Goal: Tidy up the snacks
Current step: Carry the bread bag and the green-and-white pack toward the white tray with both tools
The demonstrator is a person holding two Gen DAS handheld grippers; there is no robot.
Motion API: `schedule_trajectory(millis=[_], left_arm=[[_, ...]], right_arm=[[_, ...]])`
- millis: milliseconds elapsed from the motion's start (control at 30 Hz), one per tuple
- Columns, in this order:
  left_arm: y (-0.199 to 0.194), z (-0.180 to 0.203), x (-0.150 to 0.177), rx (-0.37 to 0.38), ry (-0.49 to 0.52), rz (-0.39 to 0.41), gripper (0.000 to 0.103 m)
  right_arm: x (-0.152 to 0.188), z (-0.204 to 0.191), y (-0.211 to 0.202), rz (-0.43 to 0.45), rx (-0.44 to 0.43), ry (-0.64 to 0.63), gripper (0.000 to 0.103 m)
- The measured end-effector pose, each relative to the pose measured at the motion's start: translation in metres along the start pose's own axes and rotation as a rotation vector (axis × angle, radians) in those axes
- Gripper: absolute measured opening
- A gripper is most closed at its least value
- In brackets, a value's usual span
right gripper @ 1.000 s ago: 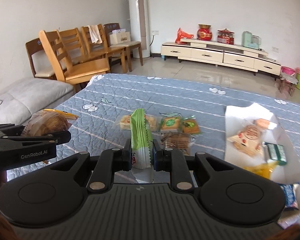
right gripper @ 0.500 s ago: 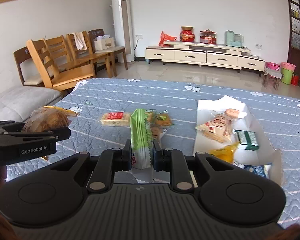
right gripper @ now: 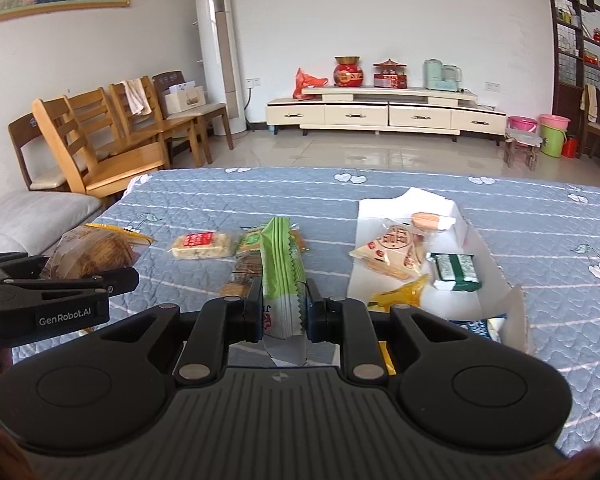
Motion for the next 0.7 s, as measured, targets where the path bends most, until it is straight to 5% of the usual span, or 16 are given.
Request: schedule_trajectory(millis=[700], left_arm=[[0.006, 0.053, -0.020, 0.094, 0.080, 0.016, 0.050]], right_arm=[[-0.005, 0.034, -0.017, 0.036, 0.091, 0.065, 0.023]])
Point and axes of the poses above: each gripper's, at about its wrist camera, not at the fingertips, and y roughly the way its jaws point, z to its right, x to its underside, the point moved 1 cm from there along y, roughly the way its jaws point, and after that the axes turned 2 degrees about -x, right-handed, at the moved point
